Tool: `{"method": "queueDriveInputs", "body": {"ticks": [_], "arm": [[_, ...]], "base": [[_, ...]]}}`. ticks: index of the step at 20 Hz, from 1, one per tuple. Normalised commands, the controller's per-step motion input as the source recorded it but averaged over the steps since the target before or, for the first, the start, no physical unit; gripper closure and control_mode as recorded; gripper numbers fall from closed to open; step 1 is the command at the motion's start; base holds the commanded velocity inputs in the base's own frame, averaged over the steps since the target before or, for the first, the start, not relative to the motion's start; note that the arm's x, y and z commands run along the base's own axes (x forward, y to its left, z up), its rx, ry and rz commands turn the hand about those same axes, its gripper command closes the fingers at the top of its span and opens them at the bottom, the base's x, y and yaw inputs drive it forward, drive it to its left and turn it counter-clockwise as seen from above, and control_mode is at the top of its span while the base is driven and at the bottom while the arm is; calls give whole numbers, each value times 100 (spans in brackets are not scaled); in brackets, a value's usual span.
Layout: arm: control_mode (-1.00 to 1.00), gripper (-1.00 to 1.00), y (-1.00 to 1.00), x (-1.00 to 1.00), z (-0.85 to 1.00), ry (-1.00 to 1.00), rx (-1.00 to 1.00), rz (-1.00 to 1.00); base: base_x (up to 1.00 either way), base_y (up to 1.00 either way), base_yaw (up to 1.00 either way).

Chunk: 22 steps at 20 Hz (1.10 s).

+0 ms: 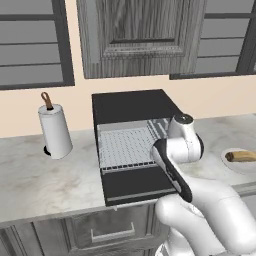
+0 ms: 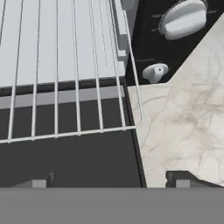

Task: Pull the toaster oven rack outwards. Pick up the baguette from the plate and place it on the toaster oven rack. Close the toaster oven door fully and set the temperature to the lowest setting.

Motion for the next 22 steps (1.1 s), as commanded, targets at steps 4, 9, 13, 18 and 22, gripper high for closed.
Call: {"method": "queueDriveInputs", "body": {"ticks": [4,9,13,18,22], "arm": [[-100,-100,-15,-46,30,-10,1,0],[-100,-100,-58,-60,65,2,1,-3],[-100,-100,-97,-24,60,19,0,-11],[-100,-100,-100,-6,31,24,0,-22],[-100,-100,-100,-9,0,17,2,-35]], "base": [[0,0,0],[0,0,0],[0,0,0],[0,0,0],[0,0,0]]}}
